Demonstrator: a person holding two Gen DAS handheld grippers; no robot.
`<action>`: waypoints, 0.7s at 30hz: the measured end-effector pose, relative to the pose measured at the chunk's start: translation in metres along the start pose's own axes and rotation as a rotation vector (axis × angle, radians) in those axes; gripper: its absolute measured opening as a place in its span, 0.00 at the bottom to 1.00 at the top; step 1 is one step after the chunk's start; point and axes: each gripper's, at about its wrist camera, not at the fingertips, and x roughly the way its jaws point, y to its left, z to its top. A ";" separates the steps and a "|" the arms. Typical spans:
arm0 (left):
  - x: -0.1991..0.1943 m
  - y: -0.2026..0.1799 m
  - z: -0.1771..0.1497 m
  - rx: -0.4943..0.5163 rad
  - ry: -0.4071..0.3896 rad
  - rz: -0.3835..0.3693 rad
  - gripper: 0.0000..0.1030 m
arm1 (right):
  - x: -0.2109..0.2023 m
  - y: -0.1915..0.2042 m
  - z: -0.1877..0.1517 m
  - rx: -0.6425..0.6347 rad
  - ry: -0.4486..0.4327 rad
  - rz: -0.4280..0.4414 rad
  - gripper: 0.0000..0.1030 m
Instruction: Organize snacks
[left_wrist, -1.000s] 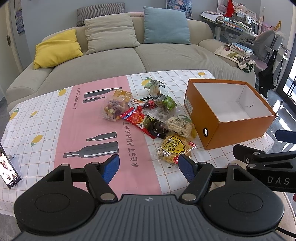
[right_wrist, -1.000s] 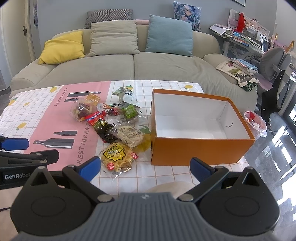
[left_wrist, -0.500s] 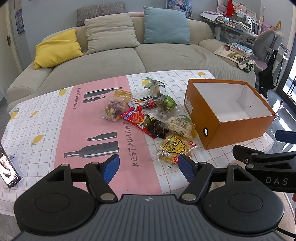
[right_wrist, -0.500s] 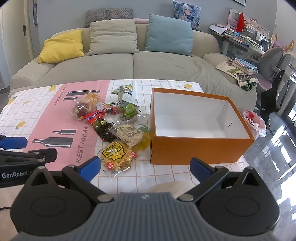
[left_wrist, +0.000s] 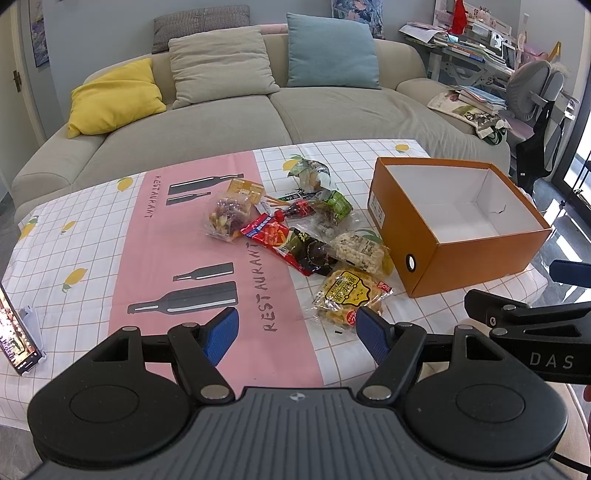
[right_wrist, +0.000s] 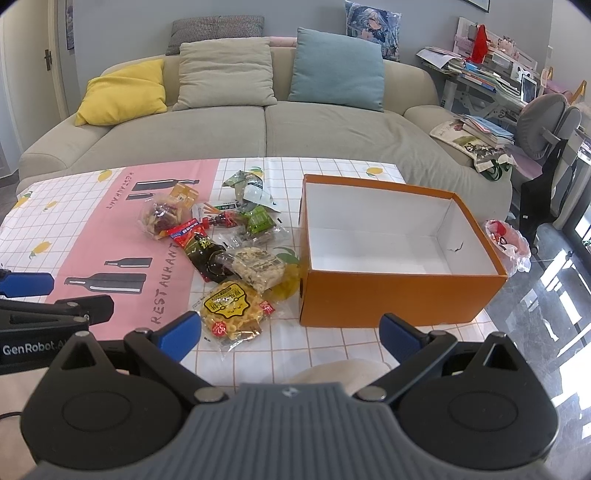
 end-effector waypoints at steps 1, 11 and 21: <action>0.000 0.000 0.000 -0.001 0.000 0.000 0.82 | 0.000 0.000 0.000 0.000 0.000 0.000 0.97; 0.000 0.000 0.000 0.000 0.000 -0.001 0.82 | 0.000 0.000 0.000 -0.001 0.000 0.001 0.97; 0.003 0.004 -0.001 -0.008 0.003 -0.008 0.76 | 0.009 -0.001 -0.006 0.013 0.017 0.010 0.97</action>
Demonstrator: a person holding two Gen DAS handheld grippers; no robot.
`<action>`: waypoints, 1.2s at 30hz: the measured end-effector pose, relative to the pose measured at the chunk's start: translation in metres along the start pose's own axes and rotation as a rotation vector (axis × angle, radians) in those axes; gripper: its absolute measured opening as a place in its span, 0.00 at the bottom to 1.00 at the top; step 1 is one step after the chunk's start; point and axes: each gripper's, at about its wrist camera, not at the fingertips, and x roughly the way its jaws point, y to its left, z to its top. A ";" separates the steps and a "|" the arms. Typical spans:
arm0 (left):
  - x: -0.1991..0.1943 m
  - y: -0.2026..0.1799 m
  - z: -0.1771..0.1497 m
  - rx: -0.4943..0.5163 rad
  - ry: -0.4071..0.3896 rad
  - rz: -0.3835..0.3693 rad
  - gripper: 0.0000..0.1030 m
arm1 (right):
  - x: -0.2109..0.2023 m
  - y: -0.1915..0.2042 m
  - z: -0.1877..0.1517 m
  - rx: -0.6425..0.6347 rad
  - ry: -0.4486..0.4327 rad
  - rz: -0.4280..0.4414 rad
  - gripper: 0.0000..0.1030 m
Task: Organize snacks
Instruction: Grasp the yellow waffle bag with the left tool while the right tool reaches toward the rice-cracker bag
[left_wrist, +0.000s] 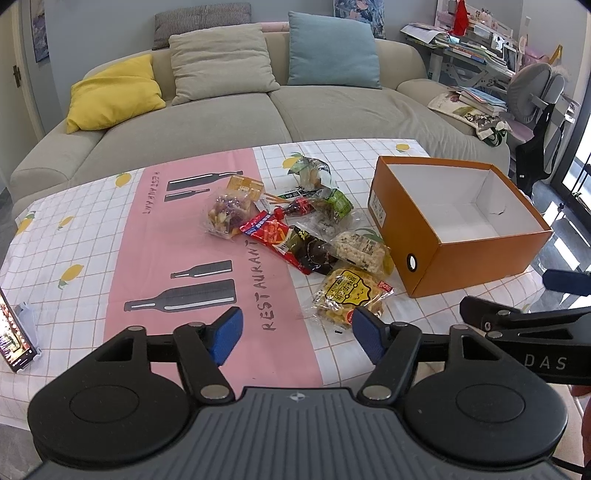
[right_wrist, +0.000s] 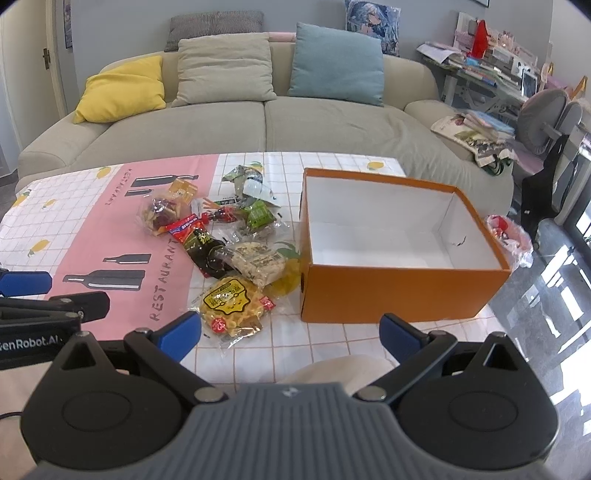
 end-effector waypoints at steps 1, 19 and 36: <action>0.001 0.001 0.000 -0.002 -0.001 -0.003 0.75 | 0.003 -0.001 0.000 0.006 0.007 0.009 0.97; 0.063 0.002 0.014 0.000 0.103 -0.137 0.70 | 0.078 -0.010 -0.004 0.064 0.076 0.048 0.57; 0.149 -0.014 0.013 0.116 0.230 -0.217 0.83 | 0.165 -0.025 0.002 0.117 0.279 0.029 0.47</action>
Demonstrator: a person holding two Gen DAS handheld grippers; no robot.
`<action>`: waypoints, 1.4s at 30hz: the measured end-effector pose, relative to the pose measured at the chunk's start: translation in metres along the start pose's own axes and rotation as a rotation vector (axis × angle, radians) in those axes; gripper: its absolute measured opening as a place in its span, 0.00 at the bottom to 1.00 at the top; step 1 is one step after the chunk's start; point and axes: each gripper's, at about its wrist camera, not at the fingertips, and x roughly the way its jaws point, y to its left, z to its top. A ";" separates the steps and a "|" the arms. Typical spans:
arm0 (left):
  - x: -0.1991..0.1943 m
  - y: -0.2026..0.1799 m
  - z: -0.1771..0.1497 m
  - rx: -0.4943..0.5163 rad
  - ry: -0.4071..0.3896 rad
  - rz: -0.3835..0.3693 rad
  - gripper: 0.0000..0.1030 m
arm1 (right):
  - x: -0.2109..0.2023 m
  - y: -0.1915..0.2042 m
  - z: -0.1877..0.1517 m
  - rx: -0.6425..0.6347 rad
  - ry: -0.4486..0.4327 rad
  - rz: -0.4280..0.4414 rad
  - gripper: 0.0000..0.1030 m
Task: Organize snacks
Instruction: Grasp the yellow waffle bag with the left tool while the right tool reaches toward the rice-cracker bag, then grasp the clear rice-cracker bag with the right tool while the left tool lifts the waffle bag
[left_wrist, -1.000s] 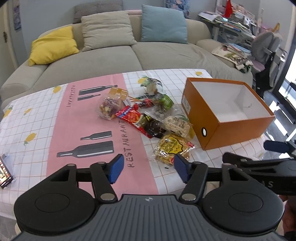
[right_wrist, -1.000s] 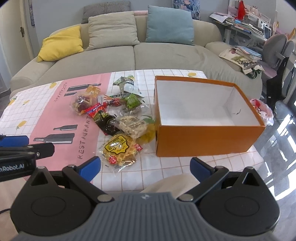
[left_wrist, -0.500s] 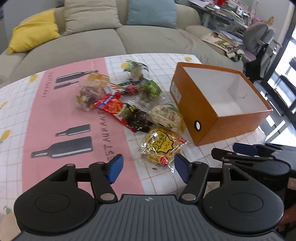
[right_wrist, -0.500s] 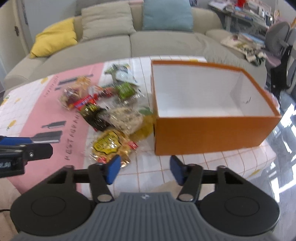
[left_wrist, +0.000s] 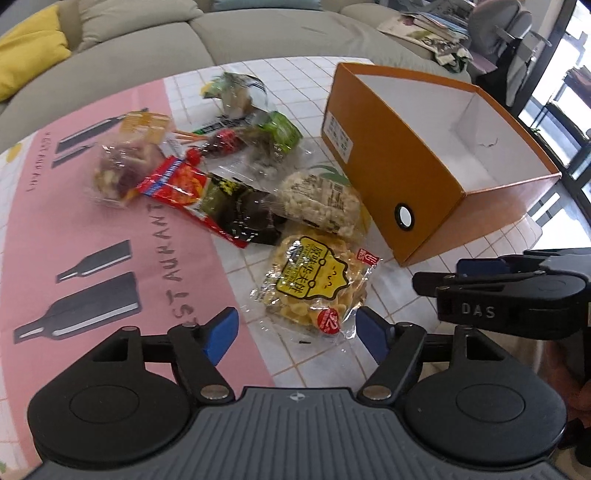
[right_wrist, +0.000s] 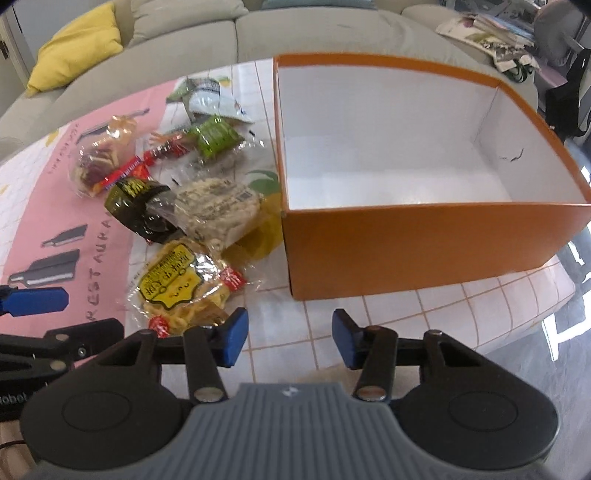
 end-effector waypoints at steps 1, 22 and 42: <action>0.005 0.000 0.000 0.008 0.006 -0.006 0.83 | 0.004 0.000 0.000 0.000 0.016 -0.001 0.45; 0.079 -0.019 0.015 0.279 0.040 -0.031 0.98 | 0.044 -0.008 0.017 0.089 0.131 0.068 0.37; 0.042 0.007 0.003 0.046 0.078 0.081 0.76 | 0.023 0.025 0.018 -0.025 0.026 0.088 0.38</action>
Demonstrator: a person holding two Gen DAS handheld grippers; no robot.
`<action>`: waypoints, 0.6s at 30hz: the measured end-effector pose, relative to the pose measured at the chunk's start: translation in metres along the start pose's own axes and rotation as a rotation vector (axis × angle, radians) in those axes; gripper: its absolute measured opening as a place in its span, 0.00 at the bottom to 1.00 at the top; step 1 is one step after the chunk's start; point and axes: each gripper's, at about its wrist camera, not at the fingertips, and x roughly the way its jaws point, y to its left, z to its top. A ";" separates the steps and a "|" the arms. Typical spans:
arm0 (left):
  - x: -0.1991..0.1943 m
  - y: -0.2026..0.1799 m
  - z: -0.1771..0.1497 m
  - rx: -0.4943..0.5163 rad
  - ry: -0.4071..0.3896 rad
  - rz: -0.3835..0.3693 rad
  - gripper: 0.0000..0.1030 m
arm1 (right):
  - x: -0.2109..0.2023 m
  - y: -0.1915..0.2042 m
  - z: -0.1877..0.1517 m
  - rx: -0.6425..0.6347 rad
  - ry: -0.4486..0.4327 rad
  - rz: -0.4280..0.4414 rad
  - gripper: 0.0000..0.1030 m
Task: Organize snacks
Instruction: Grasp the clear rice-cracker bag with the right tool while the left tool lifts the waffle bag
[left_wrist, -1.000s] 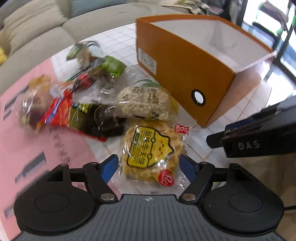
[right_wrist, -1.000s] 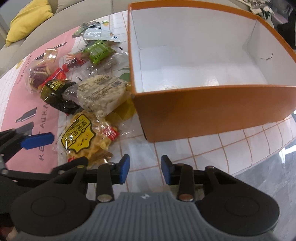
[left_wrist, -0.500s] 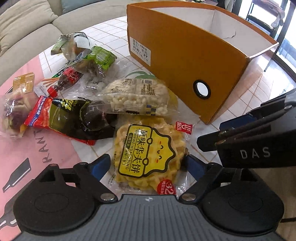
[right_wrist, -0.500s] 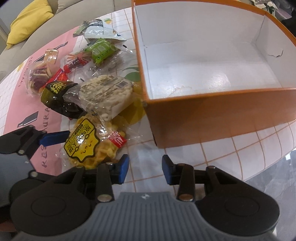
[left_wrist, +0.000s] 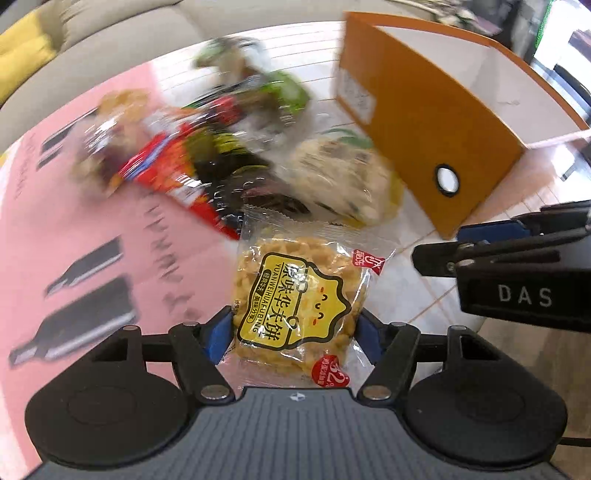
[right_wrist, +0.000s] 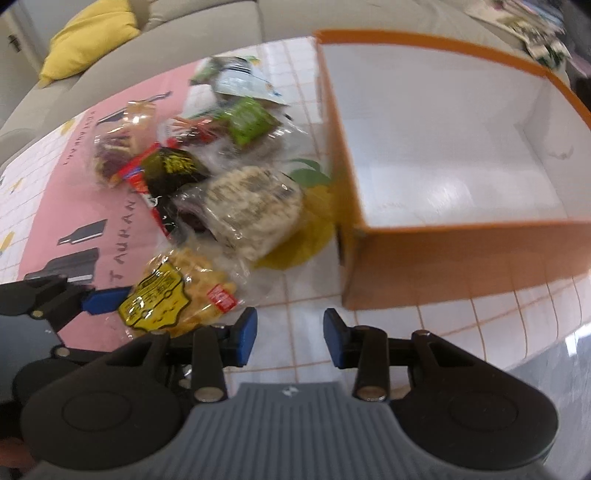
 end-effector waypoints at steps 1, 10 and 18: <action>-0.004 0.006 -0.001 -0.019 -0.005 0.008 0.76 | -0.001 0.004 0.000 -0.015 -0.008 0.005 0.39; -0.021 0.059 -0.002 -0.185 -0.044 0.100 0.76 | 0.008 0.047 0.007 -0.248 -0.129 -0.043 0.68; -0.019 0.068 -0.001 -0.225 -0.044 0.102 0.76 | 0.043 0.082 0.005 -0.530 -0.163 -0.181 0.68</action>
